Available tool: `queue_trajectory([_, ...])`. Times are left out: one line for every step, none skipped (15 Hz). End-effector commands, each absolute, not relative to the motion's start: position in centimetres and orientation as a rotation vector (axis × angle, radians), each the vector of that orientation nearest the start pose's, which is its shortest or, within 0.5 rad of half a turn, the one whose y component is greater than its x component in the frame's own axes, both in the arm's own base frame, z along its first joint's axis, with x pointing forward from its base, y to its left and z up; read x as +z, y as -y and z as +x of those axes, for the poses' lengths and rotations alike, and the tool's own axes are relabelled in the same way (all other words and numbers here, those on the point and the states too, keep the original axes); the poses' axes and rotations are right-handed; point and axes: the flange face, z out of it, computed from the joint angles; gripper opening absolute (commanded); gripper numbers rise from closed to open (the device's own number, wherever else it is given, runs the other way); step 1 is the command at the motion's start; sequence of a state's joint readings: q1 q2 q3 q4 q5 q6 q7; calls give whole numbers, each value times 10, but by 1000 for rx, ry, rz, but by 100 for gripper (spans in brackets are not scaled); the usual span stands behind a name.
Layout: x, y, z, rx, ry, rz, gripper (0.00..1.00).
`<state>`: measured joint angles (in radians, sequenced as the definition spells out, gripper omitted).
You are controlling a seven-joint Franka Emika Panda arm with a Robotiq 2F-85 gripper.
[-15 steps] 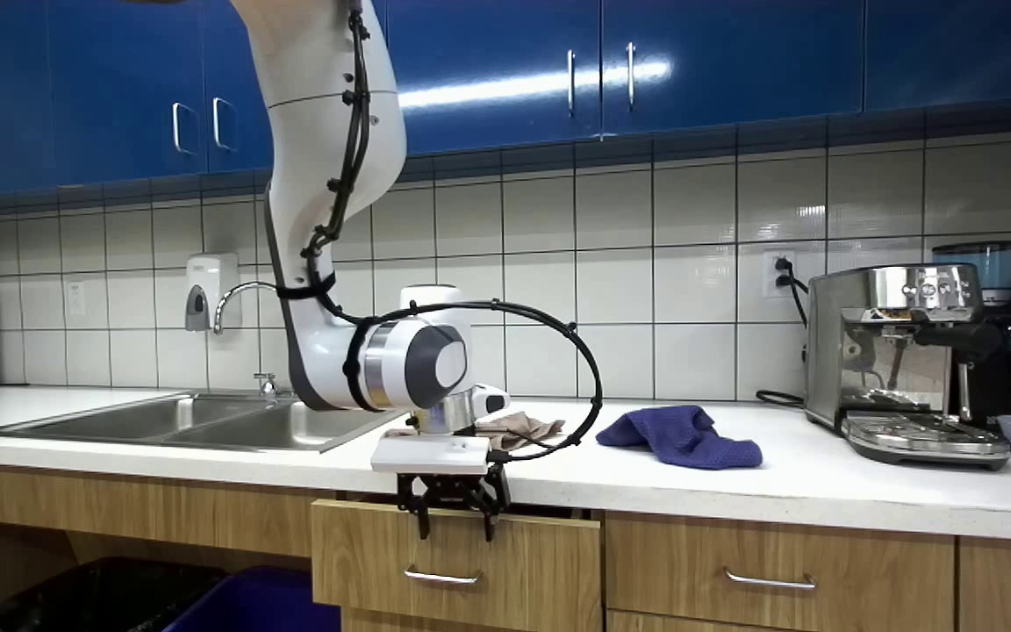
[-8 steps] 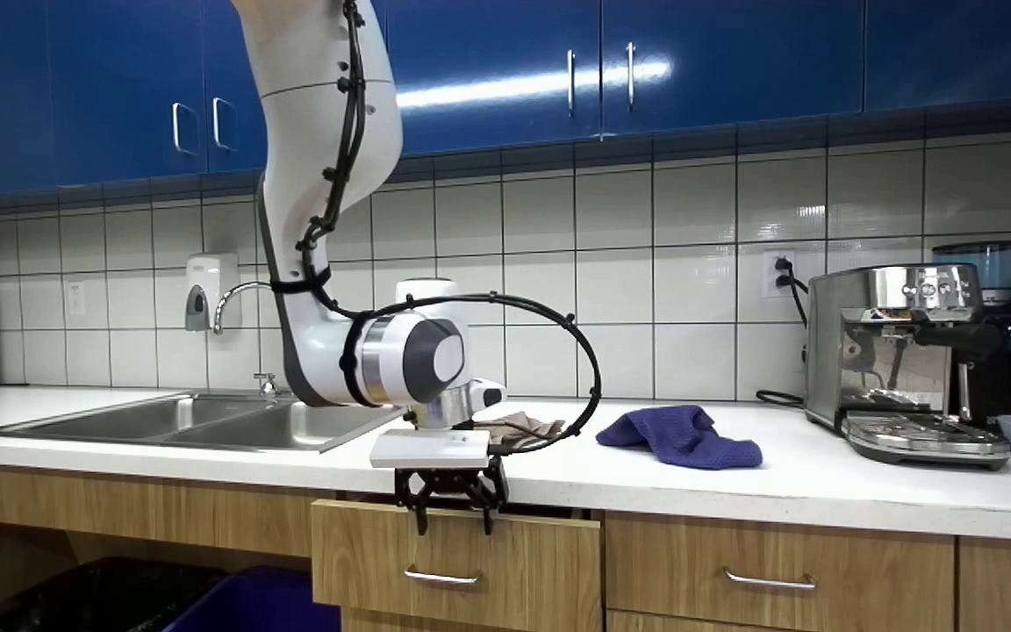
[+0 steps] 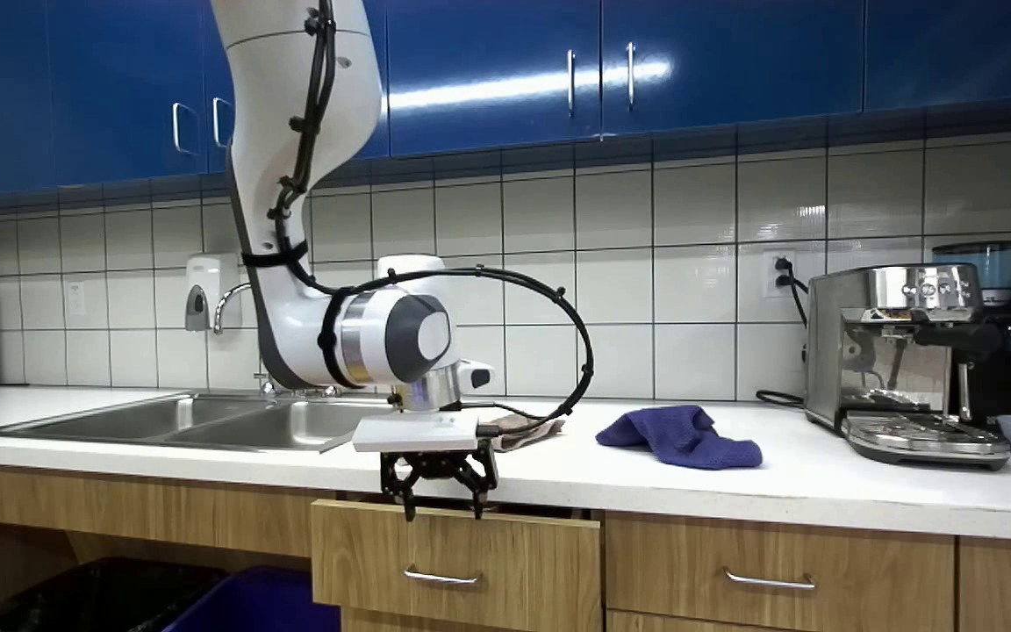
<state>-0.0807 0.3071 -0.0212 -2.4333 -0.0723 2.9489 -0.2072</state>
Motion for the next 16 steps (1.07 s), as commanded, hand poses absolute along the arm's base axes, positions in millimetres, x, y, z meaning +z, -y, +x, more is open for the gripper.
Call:
queue_trajectory([223,40,482,-359,313,-3172,100])
queue_trajectory([226,39,477,-361,312,-3174,100])
queue_trajectory([230,37,472,-362,299,-3175,100])
queue_trajectory([234,37,467,-366,292,-3176,100])
queue_trajectory([237,35,462,-368,285,-3175,100])
queue_trajectory([241,32,458,-366,276,-3169,100])
queue_trajectory([244,28,452,-362,266,-3161,100])
queue_trajectory([248,26,448,-364,258,-3161,100])
queue_trajectory([251,23,445,-366,256,-3159,100])
queue_trajectory([253,22,441,-364,249,-3157,100])
queue_trajectory([256,20,439,-360,236,-3157,100])
queue_trajectory([259,18,437,-356,222,-3154,100])
queue_trajectory([261,16,435,-352,212,-3150,100])
queue_trajectory([264,14,433,-349,204,-3144,100])
queue_trajectory([267,12,432,-346,196,-3140,100])
queue_trajectory([270,11,430,-346,186,-3135,100])
